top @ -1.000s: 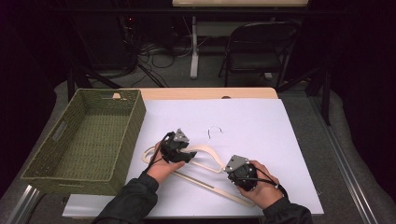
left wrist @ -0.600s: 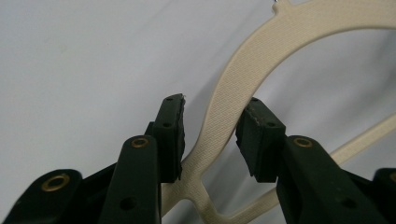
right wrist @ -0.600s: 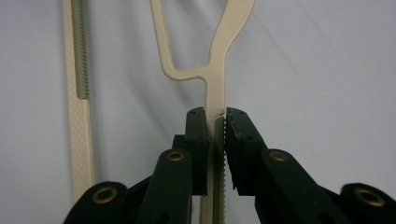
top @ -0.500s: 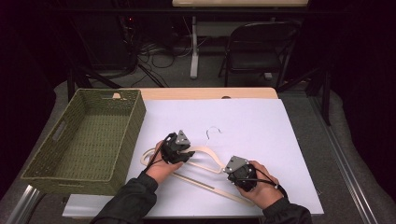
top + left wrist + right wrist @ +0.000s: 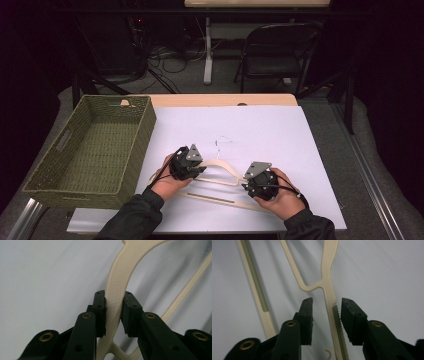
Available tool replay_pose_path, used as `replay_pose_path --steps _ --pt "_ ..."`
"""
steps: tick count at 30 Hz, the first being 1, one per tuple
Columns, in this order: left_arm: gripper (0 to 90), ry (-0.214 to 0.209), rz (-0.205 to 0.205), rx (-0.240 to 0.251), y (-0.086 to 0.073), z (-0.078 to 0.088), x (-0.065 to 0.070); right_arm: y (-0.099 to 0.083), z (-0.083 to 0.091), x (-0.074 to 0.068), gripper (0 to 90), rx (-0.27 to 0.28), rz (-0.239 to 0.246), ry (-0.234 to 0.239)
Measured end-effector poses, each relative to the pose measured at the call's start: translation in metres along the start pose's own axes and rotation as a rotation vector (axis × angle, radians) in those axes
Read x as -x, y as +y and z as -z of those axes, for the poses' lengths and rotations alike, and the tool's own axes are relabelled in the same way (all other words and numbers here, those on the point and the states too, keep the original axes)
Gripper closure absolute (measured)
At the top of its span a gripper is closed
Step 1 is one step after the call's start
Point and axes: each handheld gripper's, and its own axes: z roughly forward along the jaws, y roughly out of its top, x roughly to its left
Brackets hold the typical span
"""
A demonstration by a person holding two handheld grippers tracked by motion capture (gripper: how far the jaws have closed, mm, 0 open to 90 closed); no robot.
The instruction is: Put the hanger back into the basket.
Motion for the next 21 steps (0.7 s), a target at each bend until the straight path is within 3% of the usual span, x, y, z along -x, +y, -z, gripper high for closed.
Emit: replay_pose_path --steps 1,5,7,8,16,21 --pt "75.2 0.000 -0.001 0.000 0.000 0.002 0.000 0.002 0.003 0.002 59.5 0.011 -0.021 0.028" --pt "75.4 0.000 0.005 0.013 -0.002 0.008 0.004 0.014 0.015 0.004 57.6 0.094 -0.044 0.048" --pt "75.4 0.003 0.014 0.025 -0.003 0.011 0.007 0.022 0.019 0.003 57.6 0.094 -0.045 0.051" --pt "75.4 0.002 0.014 0.026 -0.003 0.013 0.008 0.026 0.017 0.002 57.5 0.146 -0.049 0.049" --pt "76.0 -0.017 0.009 0.046 -0.008 0.028 0.017 0.048 -0.011 -0.011 58.0 0.078 -0.009 0.049" --pt "76.1 -0.029 0.013 0.055 -0.009 0.034 0.019 0.052 -0.016 -0.014 67.4 0.062 0.002 0.041"
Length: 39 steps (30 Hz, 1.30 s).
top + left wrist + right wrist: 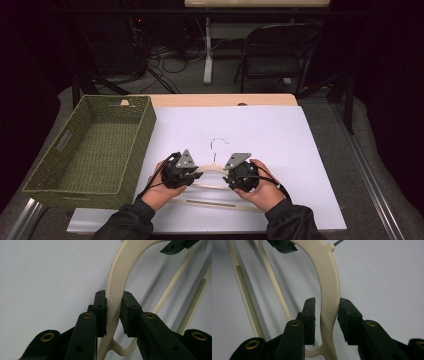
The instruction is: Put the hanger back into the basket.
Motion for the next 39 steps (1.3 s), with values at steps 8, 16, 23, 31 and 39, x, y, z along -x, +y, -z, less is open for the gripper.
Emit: replay_pose_path --steps 8,16,23,31,39 --pt "74.6 -0.037 0.026 0.008 -0.002 0.006 -0.001 0.004 0.001 -0.002 75.0 0.002 0.039 -0.004" --pt "51.0 -0.054 0.056 -0.008 -0.006 0.025 -0.002 0.009 0.010 -0.006 75.9 0.044 0.121 -0.037" --pt "48.8 -0.063 0.035 -0.021 -0.010 0.043 -0.009 0.008 0.012 -0.009 75.8 0.056 0.155 -0.059" --pt "52.7 -0.175 0.038 -0.094 -0.012 0.026 -0.010 0.006 0.015 -0.011 75.7 0.067 0.188 -0.078" --pt "60.0 -0.237 0.044 -0.148 -0.009 0.021 -0.009 0.004 0.018 -0.014 75.9 0.081 0.211 -0.081"
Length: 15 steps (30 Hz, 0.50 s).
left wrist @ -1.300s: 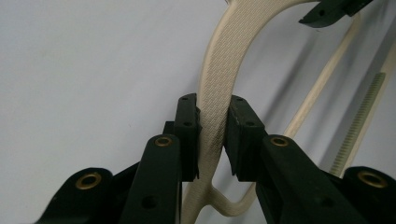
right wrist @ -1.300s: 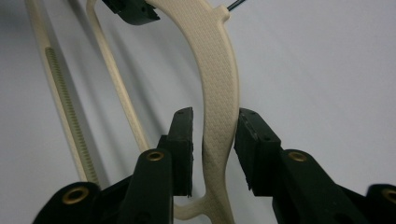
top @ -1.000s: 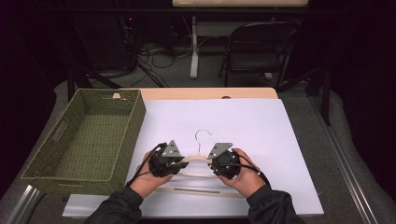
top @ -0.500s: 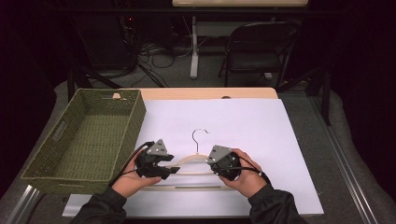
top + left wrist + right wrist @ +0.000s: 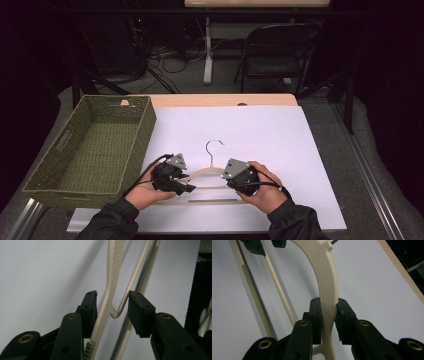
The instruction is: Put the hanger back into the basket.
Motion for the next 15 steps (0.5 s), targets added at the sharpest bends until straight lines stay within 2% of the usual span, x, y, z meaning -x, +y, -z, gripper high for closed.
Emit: replay_pose_path --steps 7,13,15 --pt "68.2 -0.016 -0.039 -0.050 -0.001 -0.001 0.007 0.000 0.006 -0.005 76.3 0.017 0.013 -0.001" --pt "72.3 -0.027 -0.050 -0.056 -0.002 0.000 0.011 0.000 0.009 -0.007 75.9 0.024 0.014 0.008" --pt "75.3 -0.045 -0.064 -0.063 -0.002 0.001 0.013 -0.001 0.012 -0.008 67.1 0.036 0.004 0.022"
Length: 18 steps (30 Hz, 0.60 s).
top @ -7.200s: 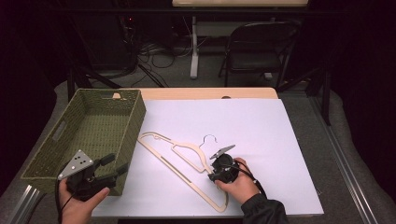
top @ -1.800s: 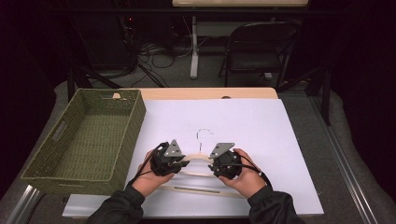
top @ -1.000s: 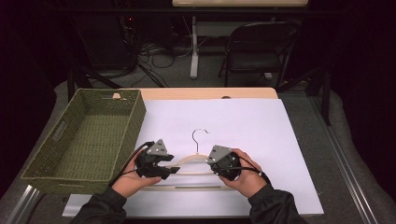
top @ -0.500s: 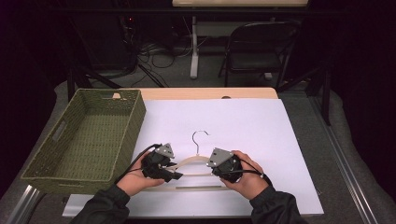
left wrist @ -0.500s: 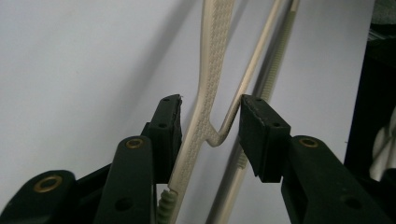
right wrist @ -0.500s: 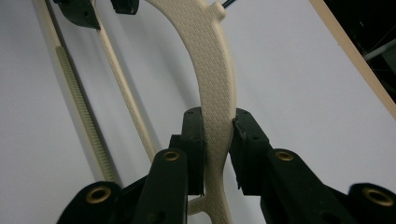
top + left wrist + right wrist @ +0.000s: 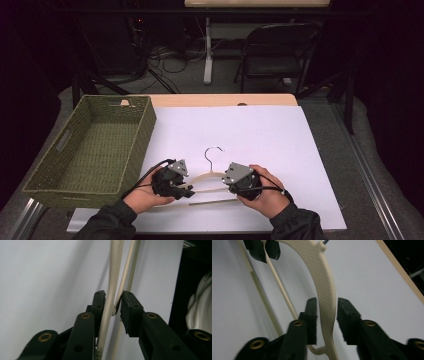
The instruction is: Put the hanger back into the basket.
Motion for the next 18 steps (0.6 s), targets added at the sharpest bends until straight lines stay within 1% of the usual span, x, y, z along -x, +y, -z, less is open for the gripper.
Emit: replay_pose_path --steps 1,2,3,4,5,7,8,9,10,11,13,15,16,18 --pt "76.9 0.000 0.000 0.000 0.000 0.000 0.000 0.000 0.000 0.000 67.1 0.000 0.000 0.000" --pt "78.4 -0.025 -0.007 0.002 0.000 0.000 0.001 -0.002 0.003 -0.002 61.2 0.025 -0.018 0.026" --pt "79.1 -0.027 -0.009 -0.002 0.000 0.000 0.002 -0.002 0.005 -0.002 58.4 0.034 -0.020 0.035" --pt "79.8 -0.039 -0.011 -0.005 0.000 0.001 0.002 -0.003 0.007 -0.002 55.1 0.041 -0.030 0.045" --pt "81.2 -0.048 -0.012 -0.005 0.000 0.001 0.003 -0.004 0.011 -0.003 52.8 0.059 -0.041 0.065" --pt "83.1 -0.054 -0.019 -0.009 0.000 0.001 0.004 -0.005 0.014 -0.003 52.5 0.065 -0.042 0.072" --pt "84.1 -0.068 -0.031 -0.012 -0.001 0.001 0.006 -0.008 0.025 -0.003 48.9 0.089 -0.063 0.085" --pt "84.4 -0.068 -0.031 -0.012 -0.001 0.001 0.006 -0.009 0.028 -0.003 48.3 0.092 -0.071 0.091" --pt "84.8 -0.074 -0.049 -0.010 -0.002 0.002 0.009 -0.011 0.033 -0.001 47.5 0.099 -0.079 0.097" --pt "85.0 -0.078 -0.052 -0.003 -0.003 0.002 0.010 -0.013 0.037 0.000 47.2 0.105 -0.089 0.093" --pt "85.4 -0.074 -0.059 -0.002 -0.004 0.002 0.011 -0.017 0.043 0.002 46.6 0.106 -0.099 0.090" --pt "86.2 -0.106 -0.068 0.024 -0.008 0.001 0.013 -0.022 0.048 0.005 46.5 0.091 -0.105 0.077" --pt "86.6 -0.111 -0.071 0.031 -0.010 0.002 0.014 -0.025 0.049 0.007 46.6 0.097 -0.116 0.086" --pt "86.9 -0.119 -0.074 0.043 -0.012 0.002 0.014 -0.030 0.052 0.009 46.7 0.100 -0.125 0.085"
